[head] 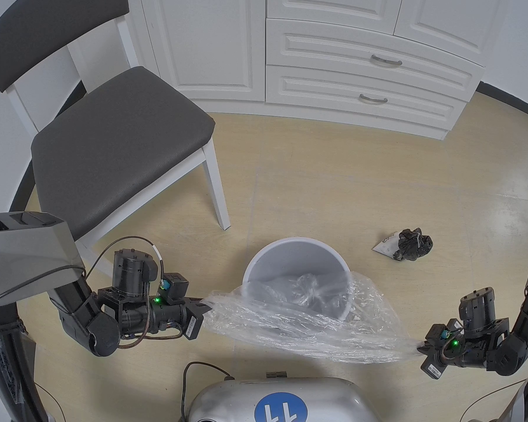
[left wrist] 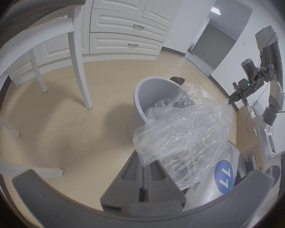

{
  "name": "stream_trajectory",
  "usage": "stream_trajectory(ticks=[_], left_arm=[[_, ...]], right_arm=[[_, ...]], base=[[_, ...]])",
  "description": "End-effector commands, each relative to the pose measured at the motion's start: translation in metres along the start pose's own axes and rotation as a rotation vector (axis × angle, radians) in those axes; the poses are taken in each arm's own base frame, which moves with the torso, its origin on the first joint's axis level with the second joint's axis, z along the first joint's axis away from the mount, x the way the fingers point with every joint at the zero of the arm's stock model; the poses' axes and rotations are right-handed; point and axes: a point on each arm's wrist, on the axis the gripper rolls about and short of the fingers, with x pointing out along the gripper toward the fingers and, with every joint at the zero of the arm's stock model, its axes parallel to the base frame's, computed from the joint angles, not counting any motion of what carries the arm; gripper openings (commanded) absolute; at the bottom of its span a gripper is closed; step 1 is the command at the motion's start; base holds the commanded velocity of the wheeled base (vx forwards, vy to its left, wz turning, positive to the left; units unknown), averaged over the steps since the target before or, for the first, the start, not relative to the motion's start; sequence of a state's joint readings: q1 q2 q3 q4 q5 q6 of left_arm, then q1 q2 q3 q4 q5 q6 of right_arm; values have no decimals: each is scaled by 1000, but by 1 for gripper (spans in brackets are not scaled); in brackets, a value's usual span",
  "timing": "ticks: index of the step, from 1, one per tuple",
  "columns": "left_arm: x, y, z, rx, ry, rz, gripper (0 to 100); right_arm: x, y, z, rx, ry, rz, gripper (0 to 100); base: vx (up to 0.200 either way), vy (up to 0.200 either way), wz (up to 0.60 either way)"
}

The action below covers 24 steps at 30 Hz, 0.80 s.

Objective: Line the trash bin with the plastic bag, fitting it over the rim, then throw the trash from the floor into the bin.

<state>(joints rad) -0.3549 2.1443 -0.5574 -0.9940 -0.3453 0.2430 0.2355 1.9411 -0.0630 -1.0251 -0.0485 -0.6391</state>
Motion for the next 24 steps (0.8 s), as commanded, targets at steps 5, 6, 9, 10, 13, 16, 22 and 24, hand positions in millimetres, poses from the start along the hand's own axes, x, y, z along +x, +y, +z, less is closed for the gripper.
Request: stream_trajectory(ticks=[5,6,9,10,13,16,22,24], left_arm=[[8,-1,-13,7,45,-15,0],[7,-1,-13,17,45,-14,0],[3,-2,-14,25,47,-16,0],[3,-2,-14,26,48,-16,0],[4,-4,-17,28,61,-23,0],[5,-4,-19,38,66,-27,0],[6,-6,-23,45,85,-34,0],[6,-6,-24,44,87,-34,0]], right_arm=[[15,15,-10,-31,44,55,0],[14,16,-11,-36,39,54,0],[13,16,-10,-55,27,49,0],[13,16,-11,-58,30,52,0],[14,18,-13,-72,51,68,0],[16,19,-15,-83,64,78,0],[19,22,-17,-92,81,95,0],[20,22,-18,-97,85,98,0]], base=[[0,0,0],[0,0,0],[0,0,0],[0,0,0],[0,0,0],[0,0,0],[0,0,0],[0,0,0]])
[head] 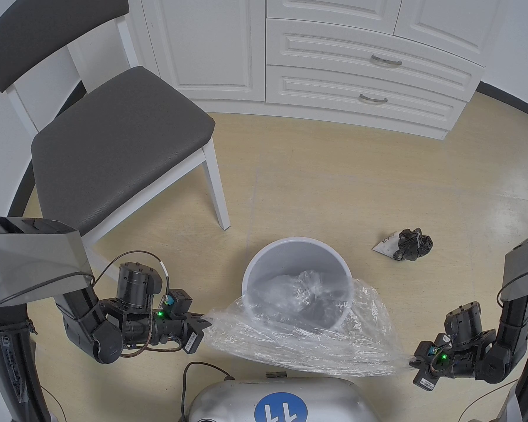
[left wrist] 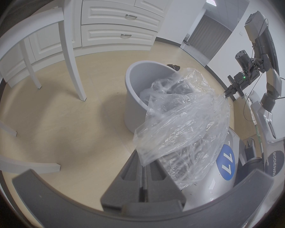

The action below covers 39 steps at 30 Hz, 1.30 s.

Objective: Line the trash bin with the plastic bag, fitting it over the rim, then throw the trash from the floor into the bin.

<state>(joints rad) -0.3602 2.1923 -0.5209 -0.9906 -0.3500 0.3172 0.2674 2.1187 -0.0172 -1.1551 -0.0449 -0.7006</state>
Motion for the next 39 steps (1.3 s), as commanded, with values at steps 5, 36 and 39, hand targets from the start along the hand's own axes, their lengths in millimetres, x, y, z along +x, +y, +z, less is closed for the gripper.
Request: stream_trajectory(ticks=[5,36,39], left_arm=[[8,2,-5,-7,14,-1,0],[53,8,14,-116,-305,114,0],[52,9,14,-116,-307,117,0]], right_arm=[[8,5,-5,-9,27,25,0],[42,2,-3,169,-77,-76,100],[36,2,-1,164,-103,-62,100]], base=[[0,0,0],[0,0,0],[0,0,0]])
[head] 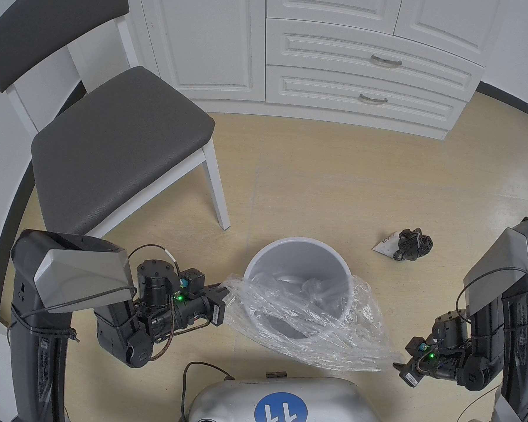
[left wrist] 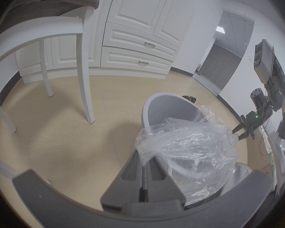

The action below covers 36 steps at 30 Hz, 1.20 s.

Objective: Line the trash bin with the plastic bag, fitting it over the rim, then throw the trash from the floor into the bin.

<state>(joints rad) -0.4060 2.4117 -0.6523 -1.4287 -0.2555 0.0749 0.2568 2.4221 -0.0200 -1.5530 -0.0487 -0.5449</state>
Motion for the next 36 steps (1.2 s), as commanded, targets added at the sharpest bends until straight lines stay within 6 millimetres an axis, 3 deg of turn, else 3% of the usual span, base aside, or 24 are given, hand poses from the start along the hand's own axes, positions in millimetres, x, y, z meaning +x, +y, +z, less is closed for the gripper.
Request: stream_trajectory(ticks=[1,5,6,8,9,11,15,20,22,27,28,30,35,36], left_arm=[[0,0,-1,-1,4,2,0],[-2,1,-1,-1,5,3,0],[-2,1,-1,-1,5,4,0],[-2,1,-1,-1,5,4,0],[-2,1,-1,0,5,4,0],[-2,1,-1,0,5,4,0],[-2,1,-1,1,8,3,0],[-3,1,-1,1,8,4,0],[-3,1,-1,1,10,4,0],[-6,-2,3,7,-5,-1,0],[-6,-2,3,7,-5,-1,0],[-7,-2,5,8,-10,0,0],[-7,-3,3,5,-1,-2,0],[-7,-4,3,3,2,-4,100]], right_arm=[[-7,0,3,-3,-30,6,100],[-18,-15,11,30,-175,74,100],[-26,-29,10,51,-293,163,100],[-26,-29,10,51,-293,163,100],[-37,-53,-1,48,-500,310,100],[-45,-68,-14,26,-626,365,100],[-58,-84,-21,109,-703,385,100],[-70,-90,-11,101,-755,374,100],[-74,-89,-3,89,-750,347,100],[-86,-67,42,181,-679,182,100],[-86,-67,42,181,-679,182,100],[-93,-40,78,294,-669,55,100],[-95,0,118,339,-674,-175,100],[-96,9,125,340,-681,-198,100]], base=[[0,0,0],[0,0,0],[0,0,0],[0,0,0],[0,0,0],[0,0,0],[0,0,0],[0,0,0],[0,0,0],[0,0,0],[0,0,0],[0,0,0],[0,0,0],[0,0,0]])
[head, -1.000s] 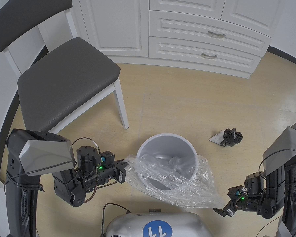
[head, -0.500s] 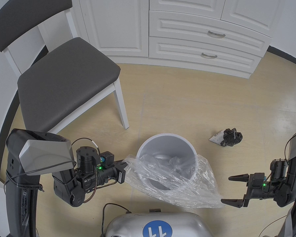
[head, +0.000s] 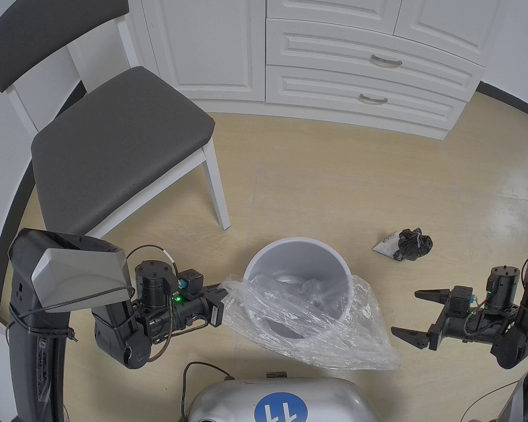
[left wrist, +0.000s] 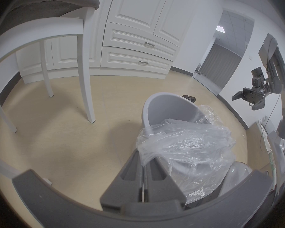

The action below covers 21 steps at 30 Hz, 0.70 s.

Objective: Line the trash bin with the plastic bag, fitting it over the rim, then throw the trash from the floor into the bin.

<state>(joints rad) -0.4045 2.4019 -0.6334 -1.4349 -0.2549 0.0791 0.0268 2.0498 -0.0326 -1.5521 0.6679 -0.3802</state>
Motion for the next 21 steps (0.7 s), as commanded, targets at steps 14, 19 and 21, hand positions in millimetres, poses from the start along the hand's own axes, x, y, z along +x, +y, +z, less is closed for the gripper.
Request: stream_trajectory(ticks=[14,19,21], left_arm=[[-49,-2,31,34,-54,-80,100],[-75,11,35,48,-73,-189,100],[-82,22,33,69,-84,-215,100]], right_arm=[[113,134,136,-395,135,-411,100],[128,164,133,-441,127,-326,100],[134,172,125,-458,146,-300,100]], base=[[0,0,0],[0,0,0],[0,0,0]])
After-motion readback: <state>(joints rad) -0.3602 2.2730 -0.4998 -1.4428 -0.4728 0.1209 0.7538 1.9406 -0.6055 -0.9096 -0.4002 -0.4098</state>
